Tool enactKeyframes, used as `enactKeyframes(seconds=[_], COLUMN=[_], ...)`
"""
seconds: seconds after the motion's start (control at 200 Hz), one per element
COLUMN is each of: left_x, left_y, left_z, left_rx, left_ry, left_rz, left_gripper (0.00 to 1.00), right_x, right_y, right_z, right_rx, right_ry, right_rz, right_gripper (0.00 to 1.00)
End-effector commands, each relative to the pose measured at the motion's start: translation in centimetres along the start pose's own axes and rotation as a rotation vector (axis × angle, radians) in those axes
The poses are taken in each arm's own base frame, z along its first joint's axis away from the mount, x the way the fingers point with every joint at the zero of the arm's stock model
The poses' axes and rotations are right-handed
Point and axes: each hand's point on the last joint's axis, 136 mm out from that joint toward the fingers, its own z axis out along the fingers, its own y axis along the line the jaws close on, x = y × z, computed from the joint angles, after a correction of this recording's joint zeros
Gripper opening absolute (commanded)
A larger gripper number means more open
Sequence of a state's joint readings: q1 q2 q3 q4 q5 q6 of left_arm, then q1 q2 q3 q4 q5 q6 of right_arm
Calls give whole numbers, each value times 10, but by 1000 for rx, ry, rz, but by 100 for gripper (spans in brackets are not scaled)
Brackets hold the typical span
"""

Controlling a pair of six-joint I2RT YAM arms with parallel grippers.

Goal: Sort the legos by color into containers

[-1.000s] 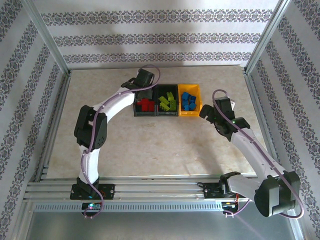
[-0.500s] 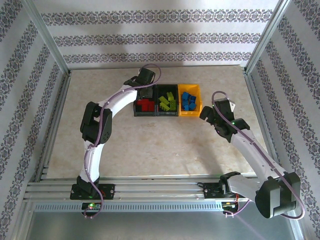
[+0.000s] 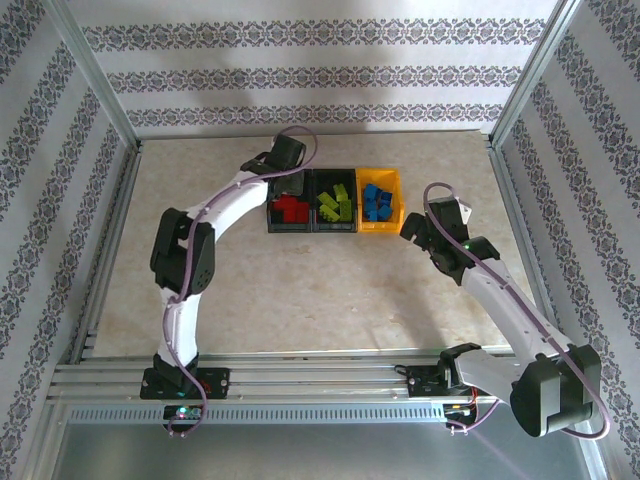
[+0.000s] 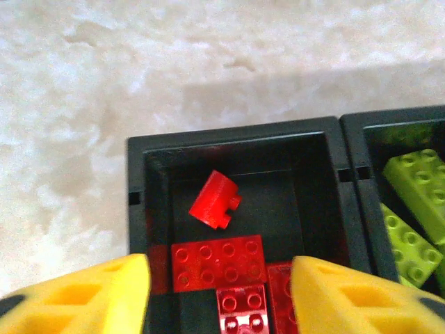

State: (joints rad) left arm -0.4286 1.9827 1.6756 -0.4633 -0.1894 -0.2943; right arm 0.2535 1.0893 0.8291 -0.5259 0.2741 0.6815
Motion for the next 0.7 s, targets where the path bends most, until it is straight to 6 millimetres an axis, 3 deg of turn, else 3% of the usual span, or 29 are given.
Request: enactKeyframes(seconds=[0.0, 0.17, 0.4, 0.695], left_x=[-28, -21, 8, 61], left_y=[21, 52, 108, 170], left_z=[-42, -78, -119, -150], left_rx=[-17, -60, -149, -307], left_ry=[-121, -186, -256, -345], left_rz=[-46, -92, -163, -241], left_gripper=[70, 100, 100, 100], right_x=[-5, -9, -12, -19], right_y=[-7, -17, -40, -67], right_z=[-8, -16, -27, -34], right_rx=[24, 42, 65, 124], right_ry=[-40, -83, -142, -267], right_rz=[-19, -31, 7, 6], right_gripper=[98, 98, 98, 98])
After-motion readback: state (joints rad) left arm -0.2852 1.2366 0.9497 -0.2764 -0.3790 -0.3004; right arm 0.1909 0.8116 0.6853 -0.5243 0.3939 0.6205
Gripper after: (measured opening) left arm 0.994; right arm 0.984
